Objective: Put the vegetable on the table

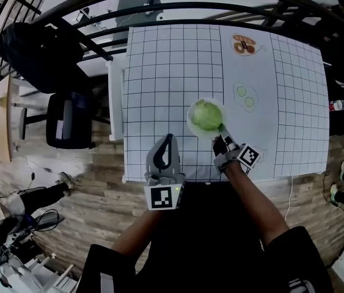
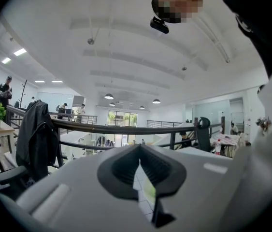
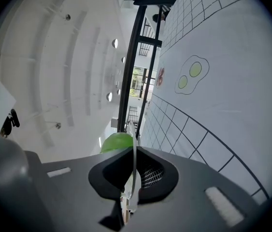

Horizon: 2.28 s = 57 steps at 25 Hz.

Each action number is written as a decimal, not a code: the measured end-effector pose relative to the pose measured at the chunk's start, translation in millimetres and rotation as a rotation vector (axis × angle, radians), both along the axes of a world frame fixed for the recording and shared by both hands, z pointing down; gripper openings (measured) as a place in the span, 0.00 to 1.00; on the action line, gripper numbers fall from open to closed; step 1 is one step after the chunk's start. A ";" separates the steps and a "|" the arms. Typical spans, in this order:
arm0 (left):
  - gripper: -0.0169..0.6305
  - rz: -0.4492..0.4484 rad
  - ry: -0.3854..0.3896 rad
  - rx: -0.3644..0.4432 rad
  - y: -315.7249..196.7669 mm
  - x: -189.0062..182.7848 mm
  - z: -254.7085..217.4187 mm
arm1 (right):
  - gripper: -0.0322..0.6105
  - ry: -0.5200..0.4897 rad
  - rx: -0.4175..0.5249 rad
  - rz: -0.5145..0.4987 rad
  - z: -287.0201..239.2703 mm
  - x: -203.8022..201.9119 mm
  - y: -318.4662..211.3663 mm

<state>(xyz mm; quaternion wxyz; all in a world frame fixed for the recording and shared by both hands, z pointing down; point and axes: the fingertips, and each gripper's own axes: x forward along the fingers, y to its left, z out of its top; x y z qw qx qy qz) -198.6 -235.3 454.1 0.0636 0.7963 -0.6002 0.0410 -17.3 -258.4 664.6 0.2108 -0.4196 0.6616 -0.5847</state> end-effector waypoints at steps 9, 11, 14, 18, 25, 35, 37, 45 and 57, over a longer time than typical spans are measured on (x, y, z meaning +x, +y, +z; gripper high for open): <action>0.04 0.005 -0.021 0.003 -3.2 -12.1 -3.0 | 0.06 0.020 -0.033 0.025 31.7 -11.7 -9.1; 0.04 0.004 -0.021 -0.017 -1.8 -15.4 1.9 | 0.06 0.024 -0.072 0.045 43.0 -10.6 -8.2; 0.04 -0.005 -0.019 -0.024 -0.3 -21.2 5.6 | 0.06 0.026 -0.083 0.060 55.1 -11.0 -8.1; 0.04 -0.006 -0.036 -0.036 -0.8 -26.3 12.7 | 0.06 0.031 -0.097 0.066 70.0 -15.0 -8.1; 0.04 -0.011 -0.033 -0.053 -1.0 -28.0 18.4 | 0.07 0.003 -0.131 0.050 88.3 -24.2 -10.6; 0.04 -0.028 -0.024 -0.057 -5.0 -30.8 20.9 | 0.07 -0.014 -0.145 0.091 99.8 -25.7 -14.7; 0.04 -0.033 -0.021 -0.074 -2.1 -31.5 24.1 | 0.07 -0.018 -0.167 0.111 103.0 -23.6 -13.5; 0.04 -0.067 -0.015 -0.083 5.2 -43.1 26.2 | 0.07 0.003 -0.212 0.123 106.9 -22.4 -14.9; 0.04 -0.147 0.007 -0.023 6.7 -75.9 10.8 | 0.15 0.168 -0.346 0.100 115.1 -25.0 10.3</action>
